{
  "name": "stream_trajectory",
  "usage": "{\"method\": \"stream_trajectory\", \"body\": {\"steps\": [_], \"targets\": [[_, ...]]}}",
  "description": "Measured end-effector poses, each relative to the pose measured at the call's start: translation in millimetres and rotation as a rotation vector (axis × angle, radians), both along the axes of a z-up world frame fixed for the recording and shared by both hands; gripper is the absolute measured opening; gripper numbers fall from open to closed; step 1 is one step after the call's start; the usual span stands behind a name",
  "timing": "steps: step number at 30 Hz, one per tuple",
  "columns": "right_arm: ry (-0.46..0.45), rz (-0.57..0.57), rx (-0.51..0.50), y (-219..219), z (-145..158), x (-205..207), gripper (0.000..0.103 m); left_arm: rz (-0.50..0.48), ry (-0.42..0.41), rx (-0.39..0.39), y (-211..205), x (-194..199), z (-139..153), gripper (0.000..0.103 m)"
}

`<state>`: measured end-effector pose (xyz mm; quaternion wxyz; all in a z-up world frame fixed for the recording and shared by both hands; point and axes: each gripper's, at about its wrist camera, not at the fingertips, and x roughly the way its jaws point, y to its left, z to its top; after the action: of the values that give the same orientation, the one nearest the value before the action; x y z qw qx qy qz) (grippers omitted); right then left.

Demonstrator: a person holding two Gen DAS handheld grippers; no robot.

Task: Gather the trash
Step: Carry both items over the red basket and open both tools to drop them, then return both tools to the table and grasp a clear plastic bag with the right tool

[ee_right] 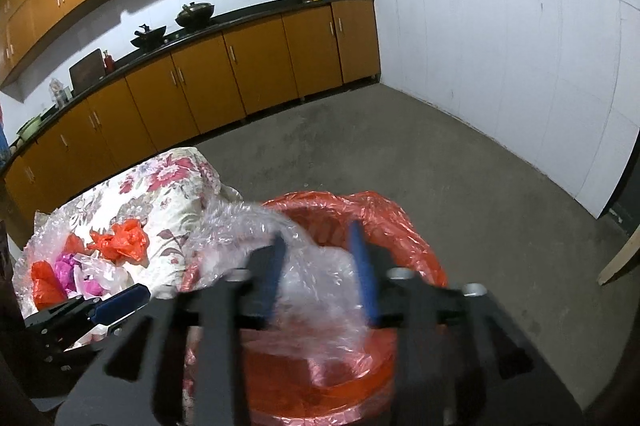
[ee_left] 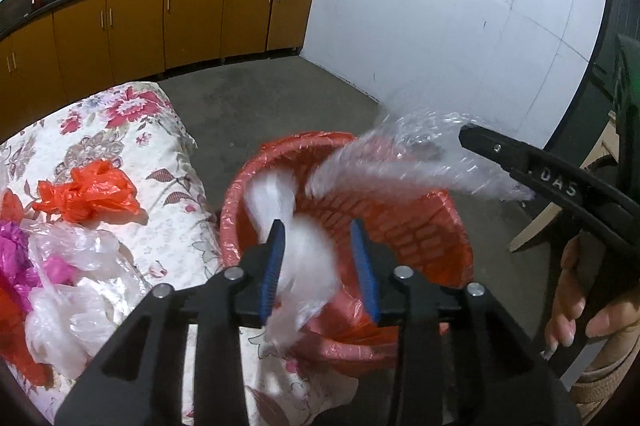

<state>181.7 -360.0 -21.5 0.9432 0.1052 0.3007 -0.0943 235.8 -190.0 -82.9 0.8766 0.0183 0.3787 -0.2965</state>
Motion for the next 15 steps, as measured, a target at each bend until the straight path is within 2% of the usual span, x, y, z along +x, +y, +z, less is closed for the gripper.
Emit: {"method": "stream_trajectory", "body": {"steps": [6, 15], "targets": [[0.009, -0.007, 0.0, -7.6, -1.1, -4.2, 0.042, 0.021, 0.009, 0.004, 8.9, 2.8, -3.9, 0.037], [0.003, 0.009, -0.005, -1.4, 7.6, -4.3, 0.042, 0.081, -0.025, -0.008, 34.5, -5.0, 9.5, 0.045]]}}
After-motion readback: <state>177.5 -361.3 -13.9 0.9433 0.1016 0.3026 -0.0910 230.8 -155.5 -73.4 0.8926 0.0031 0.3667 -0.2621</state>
